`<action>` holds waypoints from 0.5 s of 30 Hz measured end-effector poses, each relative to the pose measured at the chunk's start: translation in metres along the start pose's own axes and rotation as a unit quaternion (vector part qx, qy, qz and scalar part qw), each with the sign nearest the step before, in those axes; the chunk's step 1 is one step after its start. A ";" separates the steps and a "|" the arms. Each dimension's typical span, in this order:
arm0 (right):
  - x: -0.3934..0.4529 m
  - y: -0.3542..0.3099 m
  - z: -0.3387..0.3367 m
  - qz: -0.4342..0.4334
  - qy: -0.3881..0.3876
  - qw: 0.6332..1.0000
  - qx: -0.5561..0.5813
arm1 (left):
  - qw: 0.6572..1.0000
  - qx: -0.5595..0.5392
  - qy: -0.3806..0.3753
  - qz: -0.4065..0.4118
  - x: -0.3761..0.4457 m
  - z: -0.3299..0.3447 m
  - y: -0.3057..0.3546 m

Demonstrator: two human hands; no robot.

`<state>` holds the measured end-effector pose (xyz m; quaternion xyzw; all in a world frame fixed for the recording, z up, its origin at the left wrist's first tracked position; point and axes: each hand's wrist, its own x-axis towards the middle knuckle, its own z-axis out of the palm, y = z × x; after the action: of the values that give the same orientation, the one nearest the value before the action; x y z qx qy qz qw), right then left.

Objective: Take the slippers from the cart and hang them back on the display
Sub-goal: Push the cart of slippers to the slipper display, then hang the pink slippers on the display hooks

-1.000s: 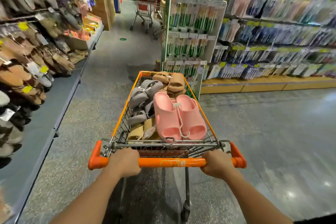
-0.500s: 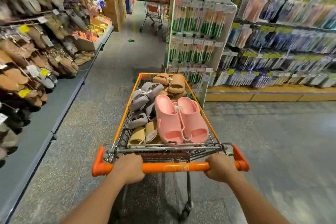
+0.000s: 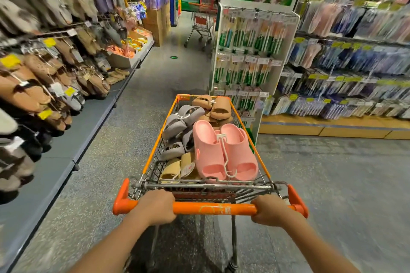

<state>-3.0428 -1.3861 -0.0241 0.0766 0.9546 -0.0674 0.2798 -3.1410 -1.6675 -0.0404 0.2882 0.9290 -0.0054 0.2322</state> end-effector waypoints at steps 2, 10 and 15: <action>0.000 -0.004 -0.008 0.003 -0.054 0.998 0.031 | 0.999 -0.011 -0.030 0.008 -0.001 -0.004 -0.002; 0.031 -0.033 -0.047 -0.005 0.086 0.971 0.221 | 0.992 -0.049 -0.103 0.061 0.021 -0.061 0.007; 0.073 -0.056 -0.042 0.133 0.182 0.915 0.336 | 0.992 -0.042 0.023 0.120 0.086 -0.110 0.028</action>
<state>-3.1357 -1.4259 -0.0236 0.3031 0.8913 -0.3308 0.0651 -3.2356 -1.5826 0.0238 0.3875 0.8922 0.0685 0.2216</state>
